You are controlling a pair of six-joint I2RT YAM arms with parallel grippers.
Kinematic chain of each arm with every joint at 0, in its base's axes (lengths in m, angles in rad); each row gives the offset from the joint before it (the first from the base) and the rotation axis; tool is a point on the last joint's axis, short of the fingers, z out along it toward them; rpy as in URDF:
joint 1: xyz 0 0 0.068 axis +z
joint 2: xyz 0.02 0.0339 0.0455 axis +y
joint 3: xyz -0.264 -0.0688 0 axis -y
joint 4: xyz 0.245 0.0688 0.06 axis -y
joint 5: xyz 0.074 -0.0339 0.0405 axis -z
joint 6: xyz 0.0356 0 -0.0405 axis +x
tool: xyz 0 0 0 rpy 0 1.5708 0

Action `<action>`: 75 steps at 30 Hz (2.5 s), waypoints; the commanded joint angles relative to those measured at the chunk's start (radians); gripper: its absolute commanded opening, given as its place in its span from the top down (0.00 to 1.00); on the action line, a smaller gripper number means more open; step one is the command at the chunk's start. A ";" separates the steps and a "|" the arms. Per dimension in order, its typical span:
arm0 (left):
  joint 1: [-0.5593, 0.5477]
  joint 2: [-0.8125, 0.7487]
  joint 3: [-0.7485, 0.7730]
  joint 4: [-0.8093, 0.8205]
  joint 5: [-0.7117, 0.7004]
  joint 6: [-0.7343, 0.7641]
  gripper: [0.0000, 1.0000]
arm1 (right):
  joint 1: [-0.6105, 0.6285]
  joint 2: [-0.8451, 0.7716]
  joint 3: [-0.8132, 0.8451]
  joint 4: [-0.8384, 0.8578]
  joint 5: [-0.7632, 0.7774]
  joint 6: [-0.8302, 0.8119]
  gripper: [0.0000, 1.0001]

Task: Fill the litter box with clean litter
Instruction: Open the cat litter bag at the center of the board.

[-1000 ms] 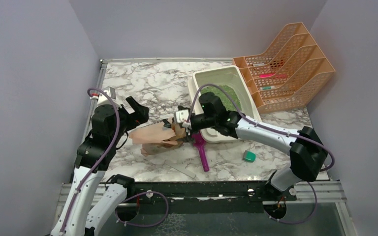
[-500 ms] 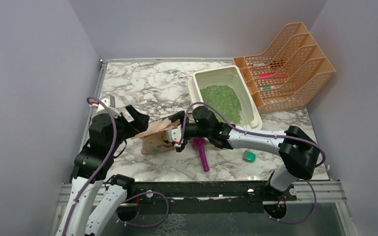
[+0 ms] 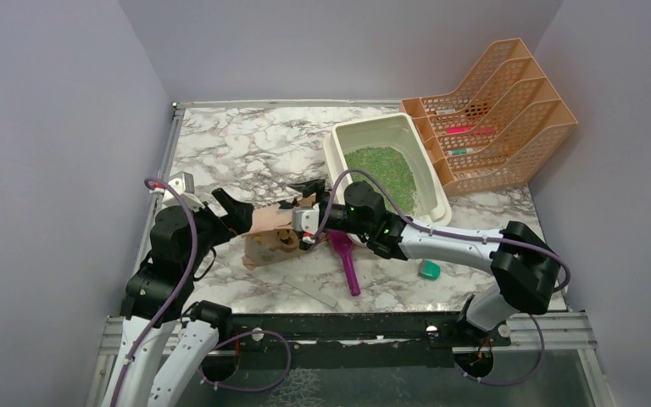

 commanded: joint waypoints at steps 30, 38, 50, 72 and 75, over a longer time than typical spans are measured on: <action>0.004 -0.121 0.202 -0.149 -0.029 0.103 0.01 | -0.023 0.223 0.689 -0.405 0.036 1.056 0.99; 0.004 -0.086 0.127 -0.105 0.218 0.188 0.02 | -0.035 0.191 0.645 -0.417 -0.085 1.038 0.99; 0.004 0.148 0.178 0.025 0.460 0.527 0.12 | -0.035 0.082 0.536 -0.556 -0.179 0.782 0.99; 0.003 0.176 0.134 -0.085 0.682 1.000 0.58 | -0.035 0.039 0.513 -0.517 -0.152 0.737 0.99; 0.003 0.175 0.117 -0.068 0.691 1.011 0.77 | -0.035 0.023 0.519 -0.523 -0.132 0.751 0.98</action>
